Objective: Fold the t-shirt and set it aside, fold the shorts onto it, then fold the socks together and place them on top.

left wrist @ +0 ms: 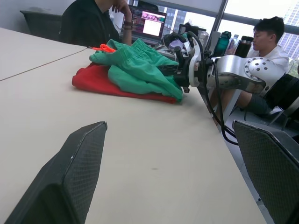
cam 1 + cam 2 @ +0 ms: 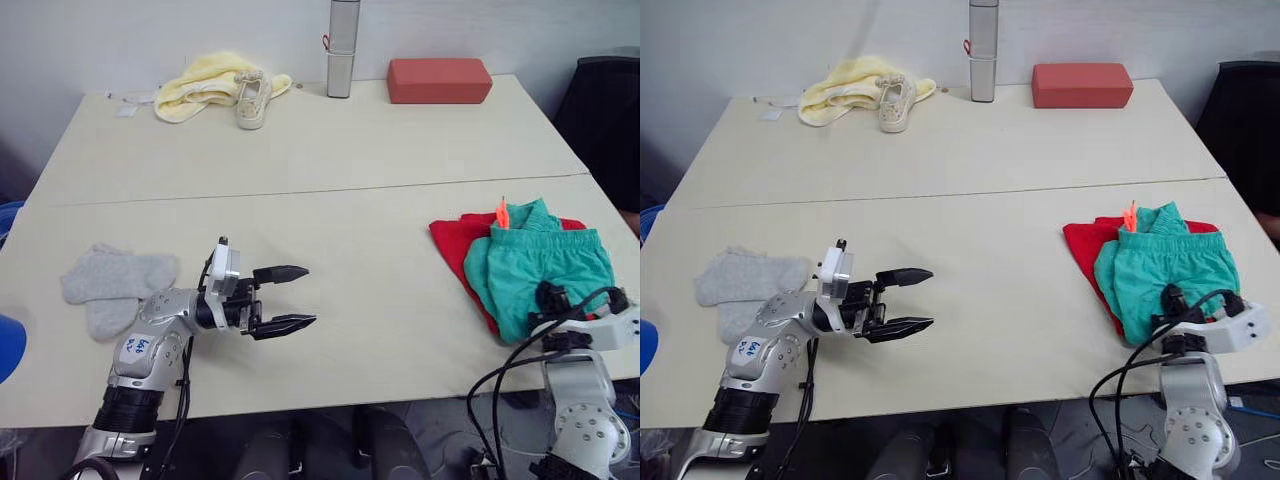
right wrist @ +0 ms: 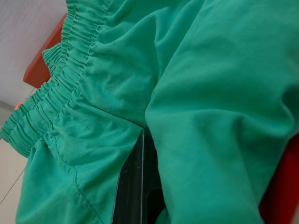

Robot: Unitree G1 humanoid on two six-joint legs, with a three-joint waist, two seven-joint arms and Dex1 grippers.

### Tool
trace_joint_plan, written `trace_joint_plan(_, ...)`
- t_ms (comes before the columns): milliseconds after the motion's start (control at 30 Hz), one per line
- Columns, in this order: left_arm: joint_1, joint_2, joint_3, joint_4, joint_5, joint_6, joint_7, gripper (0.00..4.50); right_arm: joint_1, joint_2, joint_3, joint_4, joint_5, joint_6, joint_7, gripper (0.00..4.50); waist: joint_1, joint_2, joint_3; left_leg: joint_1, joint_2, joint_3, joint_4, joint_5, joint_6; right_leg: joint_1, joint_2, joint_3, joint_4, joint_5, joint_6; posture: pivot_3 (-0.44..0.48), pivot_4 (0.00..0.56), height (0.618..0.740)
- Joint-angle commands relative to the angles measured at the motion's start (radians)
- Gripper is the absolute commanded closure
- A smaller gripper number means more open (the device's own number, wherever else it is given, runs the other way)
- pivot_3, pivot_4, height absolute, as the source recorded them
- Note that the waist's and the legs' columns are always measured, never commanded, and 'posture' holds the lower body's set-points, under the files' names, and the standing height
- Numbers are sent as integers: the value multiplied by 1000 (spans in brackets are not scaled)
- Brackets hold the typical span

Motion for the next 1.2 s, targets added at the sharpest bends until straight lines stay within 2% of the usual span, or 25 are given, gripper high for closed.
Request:
trace_joint_plan(33,-7,-2,9,-35,-13,-9,0,0,-51,16,40,-24,13,-13,-46,4478,1,0,0,0,0,0,0,0,0,0,0,0,0,0,0,0,150,740)
trace_joint_plan(267,-7,-7,10,-35,-11,-15,8,0,-24,-25,62,-9,-100,-4,-109,4478,4,0,0,-2,0,0,0,0,1,0,0,-1,1,0,0,0,150,740)
trace_joint_plan(367,-6,-5,13,-32,-10,-19,6,0,-15,-36,46,-10,-64,-3,-93,4478,4,0,0,-2,0,0,0,0,1,0,0,-1,1,0,0,0,150,740)
trace_joint_plan(433,-5,-3,14,-30,-10,-21,5,0,-19,-38,32,-16,41,30,-85,4012,4,0,0,-1,0,0,0,0,1,0,0,-1,1,0,0,0,150,740)
trace_joint_plan(533,-6,3,12,-27,-2,-28,-1,0,-8,-93,37,-46,46,72,-100,3083,3,0,0,-1,0,0,0,0,1,0,0,-1,2,0,0,0,150,740)
trace_joint_plan(567,-7,7,14,-28,-1,-28,-1,0,8,-138,34,-57,86,132,-123,2793,3,0,0,-1,0,0,0,0,1,0,0,-1,2,0,0,0,150,740)
trace_joint_plan(700,6,31,29,-34,-4,-27,-3,0,102,-335,-31,-69,430,316,-219,1392,11,0,0,-2,0,-1,0,0,3,0,-1,-1,0,0,0,0,150,740)
trace_joint_plan(800,20,50,49,-36,-7,-28,3,0,215,-513,-122,-22,596,393,-209,322,22,0,0,-2,0,-1,0,-1,3,1,-1,-1,-5,0,0,0,150,740)
trace_joint_plan(833,26,55,57,-38,-8,-28,5,0,252,-568,-154,2,607,416,-170,34,27,0,0,-2,0,-1,0,-1,4,1,-1,-1,-6,0,0,0,150,740)
trace_joint_plan(933,46,67,77,-49,-10,-26,19,0,353,-698,-236,53,595,483,38,34,30,0,0,-1,0,0,0,-3,9,3,-1,-2,-8,1,1,0,150,740)
trace_joint_plan(1000,69,73,99,-64,-15,-18,37,0,458,-811,-285,40,459,504,352,34,31,1,0,-1,0,0,1,-5,12,4,-1,-2,-9,1,2,0,150,740)
trace_joint_plan(1067,104,89,132,-87,-19,-11,57,0,590,-908,-295,5,200,364,722,34,31,2,1,-1,0,0,1,-6,13,4,0,-1,-9,1,3,0,150,740)
trace_joint_plan(1100,125,95,153,-99,-23,-9,71,0,618,-927,-280,8,75,242,854,34,31,1,1,-1,0,0,1,-6,13,4,0,-1,-10,1,3,0,150,740)
trace_joint_plan(1200,188,104,210,-131,-32,-8,111,0,586,-944,-233,72,-99,60,1040,34,31,-5,0,-1,2,0,1,-7,11,5,3,-2,-11,1,4,0,150,740)
